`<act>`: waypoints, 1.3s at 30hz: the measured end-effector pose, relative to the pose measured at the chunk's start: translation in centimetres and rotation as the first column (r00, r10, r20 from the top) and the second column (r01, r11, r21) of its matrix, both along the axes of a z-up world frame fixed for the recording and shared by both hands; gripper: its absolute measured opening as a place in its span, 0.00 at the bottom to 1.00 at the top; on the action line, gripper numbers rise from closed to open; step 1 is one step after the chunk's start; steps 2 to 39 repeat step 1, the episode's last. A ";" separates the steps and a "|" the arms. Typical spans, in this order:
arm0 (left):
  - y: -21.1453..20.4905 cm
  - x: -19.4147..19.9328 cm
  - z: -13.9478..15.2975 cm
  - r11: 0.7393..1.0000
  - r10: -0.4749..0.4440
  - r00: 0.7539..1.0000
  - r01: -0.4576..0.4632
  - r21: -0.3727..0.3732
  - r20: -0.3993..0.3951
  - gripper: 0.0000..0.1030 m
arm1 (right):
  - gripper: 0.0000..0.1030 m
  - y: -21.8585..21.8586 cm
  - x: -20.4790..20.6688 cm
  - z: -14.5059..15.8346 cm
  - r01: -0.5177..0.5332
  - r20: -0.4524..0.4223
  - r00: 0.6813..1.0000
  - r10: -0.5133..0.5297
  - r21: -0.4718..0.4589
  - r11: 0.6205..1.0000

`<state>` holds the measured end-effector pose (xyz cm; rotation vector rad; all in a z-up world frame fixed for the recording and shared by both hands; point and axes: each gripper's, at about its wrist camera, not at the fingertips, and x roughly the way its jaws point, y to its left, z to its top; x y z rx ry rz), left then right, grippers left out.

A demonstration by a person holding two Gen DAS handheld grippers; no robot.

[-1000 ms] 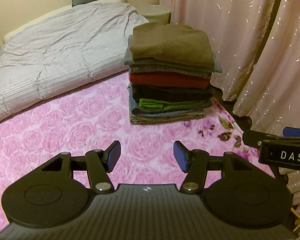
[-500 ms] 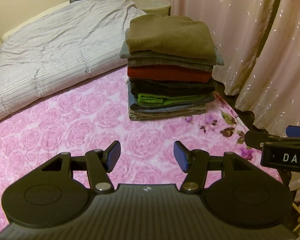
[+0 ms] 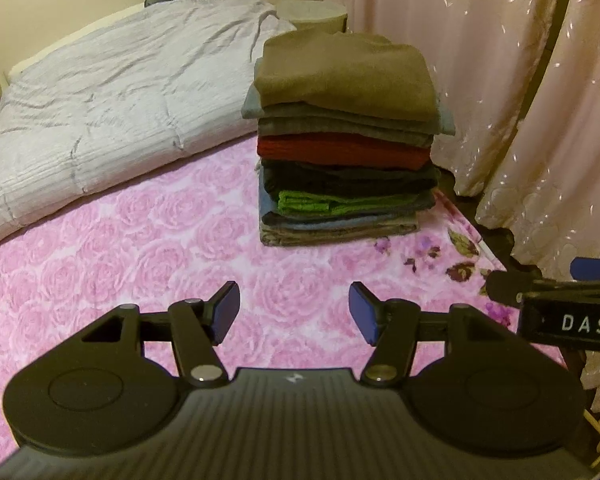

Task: Fold clothes

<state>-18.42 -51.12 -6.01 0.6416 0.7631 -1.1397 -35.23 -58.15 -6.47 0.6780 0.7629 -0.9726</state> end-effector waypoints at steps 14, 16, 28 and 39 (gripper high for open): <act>-0.1 -0.1 0.1 1.000 -0.001 1.000 0.001 -0.005 0.008 0.55 | 0.98 -0.1 0.0 0.0 -0.002 0.000 1.000 0.002 0.000 1.000; -0.1 -0.1 0.1 1.000 -0.001 1.000 0.001 -0.005 0.008 0.55 | 0.98 -0.1 0.0 0.0 -0.002 0.000 1.000 0.002 0.000 1.000; -0.1 -0.1 0.1 1.000 -0.001 1.000 0.001 -0.005 0.008 0.55 | 0.98 -0.1 0.0 0.0 -0.002 0.000 1.000 0.002 0.000 1.000; -0.1 -0.1 0.1 1.000 -0.001 1.000 0.001 -0.005 0.008 0.55 | 0.98 -0.1 0.0 0.0 -0.002 0.000 1.000 0.002 0.000 1.000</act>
